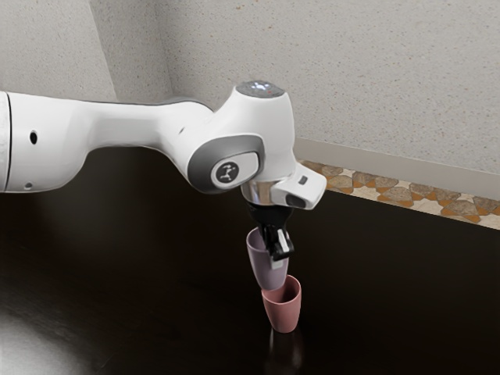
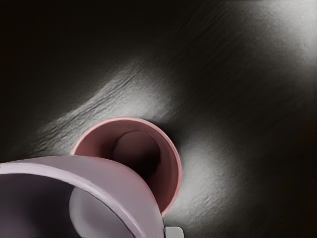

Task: Place the left cup onto the right cup

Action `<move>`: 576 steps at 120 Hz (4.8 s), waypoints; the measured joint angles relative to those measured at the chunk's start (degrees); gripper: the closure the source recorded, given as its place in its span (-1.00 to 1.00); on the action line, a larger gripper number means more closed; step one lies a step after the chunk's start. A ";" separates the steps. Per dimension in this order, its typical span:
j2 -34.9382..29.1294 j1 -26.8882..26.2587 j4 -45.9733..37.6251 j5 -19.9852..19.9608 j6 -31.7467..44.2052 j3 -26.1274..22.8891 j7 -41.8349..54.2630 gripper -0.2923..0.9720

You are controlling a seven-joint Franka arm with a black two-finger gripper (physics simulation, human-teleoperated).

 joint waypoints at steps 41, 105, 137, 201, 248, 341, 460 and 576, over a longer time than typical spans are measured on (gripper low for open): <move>0.72 -0.31 -0.02 -0.07 0.23 0.00 0.00 0.70; 1.79 -0.35 0.50 -0.02 0.51 0.00 0.00 0.70; 2.25 -0.43 1.50 -0.03 0.33 0.00 0.02 0.70; 3.15 -0.78 1.64 -0.04 0.45 0.00 0.06 0.70; 3.83 -0.87 2.81 -0.04 0.48 0.00 0.09 0.70; 5.32 -0.88 2.84 -0.04 0.60 0.01 0.06 0.70; 6.35 -1.21 2.82 -0.63 0.78 0.02 0.12 -0.16; 1.76 -1.23 2.40 -0.92 0.09 0.10 0.05 -0.53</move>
